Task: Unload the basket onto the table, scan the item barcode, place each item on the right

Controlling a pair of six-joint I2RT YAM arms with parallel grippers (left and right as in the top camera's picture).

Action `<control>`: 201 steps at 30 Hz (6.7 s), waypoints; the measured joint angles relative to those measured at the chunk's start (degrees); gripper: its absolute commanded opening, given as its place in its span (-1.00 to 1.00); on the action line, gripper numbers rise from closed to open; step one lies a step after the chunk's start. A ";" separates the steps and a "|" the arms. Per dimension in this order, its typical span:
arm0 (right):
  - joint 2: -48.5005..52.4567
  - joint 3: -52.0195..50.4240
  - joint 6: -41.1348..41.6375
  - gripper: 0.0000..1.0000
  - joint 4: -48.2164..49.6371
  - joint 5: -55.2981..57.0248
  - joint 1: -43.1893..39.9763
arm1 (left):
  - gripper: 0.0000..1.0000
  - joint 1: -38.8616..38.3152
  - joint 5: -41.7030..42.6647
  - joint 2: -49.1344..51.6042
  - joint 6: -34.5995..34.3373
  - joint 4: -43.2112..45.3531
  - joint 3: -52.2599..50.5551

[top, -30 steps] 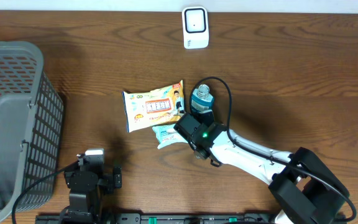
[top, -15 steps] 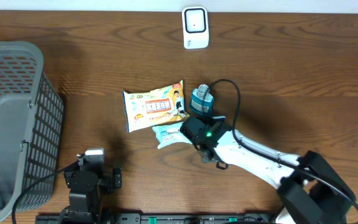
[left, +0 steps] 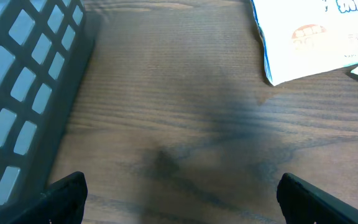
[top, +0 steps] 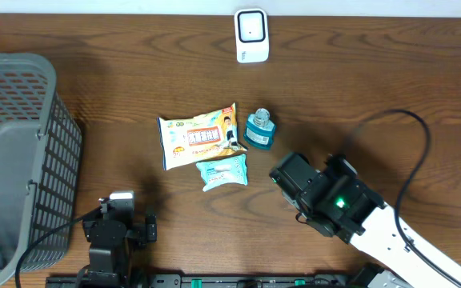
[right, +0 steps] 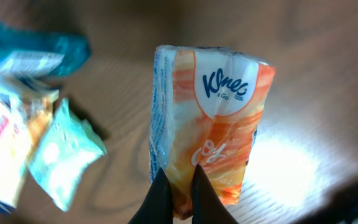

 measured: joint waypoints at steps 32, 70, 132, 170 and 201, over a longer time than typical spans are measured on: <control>20.20 -0.04 18.05 0.11 12.17 -16.17 -20.20 | 0.96 0.00 0.00 0.00 0.00 0.00 0.00; 13.73 -6.91 -87.69 0.76 19.45 -13.94 -28.46 | 0.96 0.00 0.00 0.00 0.00 0.00 0.00; 25.79 -8.24 -98.18 -0.98 -13.20 -83.89 -50.77 | 0.96 0.00 0.20 0.00 0.00 -0.02 0.00; 8.85 -8.35 -124.93 -0.97 -33.90 -89.07 -50.62 | 0.96 0.00 0.20 0.00 0.00 -0.02 0.00; -30.64 -8.39 -67.95 -0.97 4.02 -29.99 -51.01 | 0.96 0.00 0.22 0.00 0.00 -0.02 0.00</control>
